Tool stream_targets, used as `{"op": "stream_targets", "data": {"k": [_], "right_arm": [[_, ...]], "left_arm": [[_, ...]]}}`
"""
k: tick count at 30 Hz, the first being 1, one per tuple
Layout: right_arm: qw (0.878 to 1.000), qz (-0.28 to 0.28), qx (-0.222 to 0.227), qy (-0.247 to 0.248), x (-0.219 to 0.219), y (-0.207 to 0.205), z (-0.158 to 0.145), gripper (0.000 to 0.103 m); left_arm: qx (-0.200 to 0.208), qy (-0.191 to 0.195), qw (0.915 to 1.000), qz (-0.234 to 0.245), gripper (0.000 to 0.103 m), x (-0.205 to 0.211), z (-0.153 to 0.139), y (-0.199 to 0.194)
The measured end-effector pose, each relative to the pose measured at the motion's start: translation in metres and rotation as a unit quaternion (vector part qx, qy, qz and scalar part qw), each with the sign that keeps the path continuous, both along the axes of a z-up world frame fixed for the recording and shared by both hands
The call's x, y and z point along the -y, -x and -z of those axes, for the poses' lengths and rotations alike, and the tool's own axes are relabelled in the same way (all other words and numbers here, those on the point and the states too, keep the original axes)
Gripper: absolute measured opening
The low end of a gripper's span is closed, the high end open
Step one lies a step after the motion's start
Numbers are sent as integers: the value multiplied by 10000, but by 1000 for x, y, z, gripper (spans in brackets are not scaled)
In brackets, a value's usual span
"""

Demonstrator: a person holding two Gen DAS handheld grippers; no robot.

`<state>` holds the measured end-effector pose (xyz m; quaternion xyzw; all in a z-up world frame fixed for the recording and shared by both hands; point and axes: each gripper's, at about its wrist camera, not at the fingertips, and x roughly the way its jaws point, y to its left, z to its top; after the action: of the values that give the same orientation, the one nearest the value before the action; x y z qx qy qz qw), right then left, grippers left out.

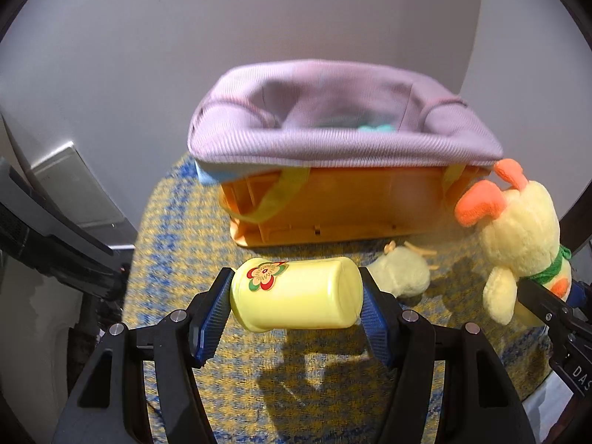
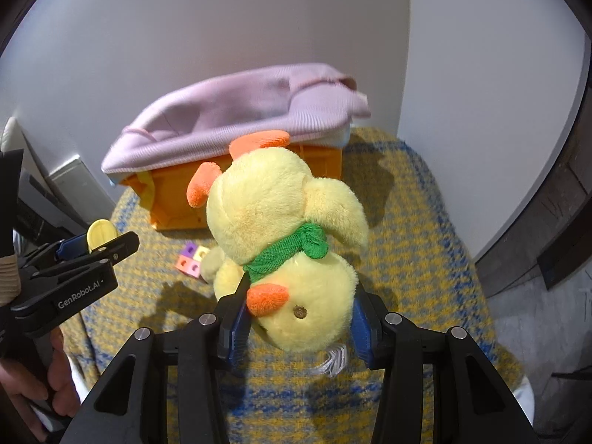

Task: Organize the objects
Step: 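Carry the cup with the left tool while the right tool carries the duck to the basket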

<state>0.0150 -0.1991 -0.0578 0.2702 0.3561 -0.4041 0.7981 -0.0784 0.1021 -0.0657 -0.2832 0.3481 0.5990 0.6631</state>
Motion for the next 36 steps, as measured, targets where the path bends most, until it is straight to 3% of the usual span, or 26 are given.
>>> {"op": "stream_targets", "data": {"k": [15, 36], "right_arm": [[9983, -123, 211, 539, 15, -30, -71, 46], [9964, -59, 283, 802, 84, -80, -116, 46]], "left_arm": [[26, -644, 9979, 79, 64, -12, -62, -6], [31, -774, 9967, 250, 64, -87, -96, -9]]}}
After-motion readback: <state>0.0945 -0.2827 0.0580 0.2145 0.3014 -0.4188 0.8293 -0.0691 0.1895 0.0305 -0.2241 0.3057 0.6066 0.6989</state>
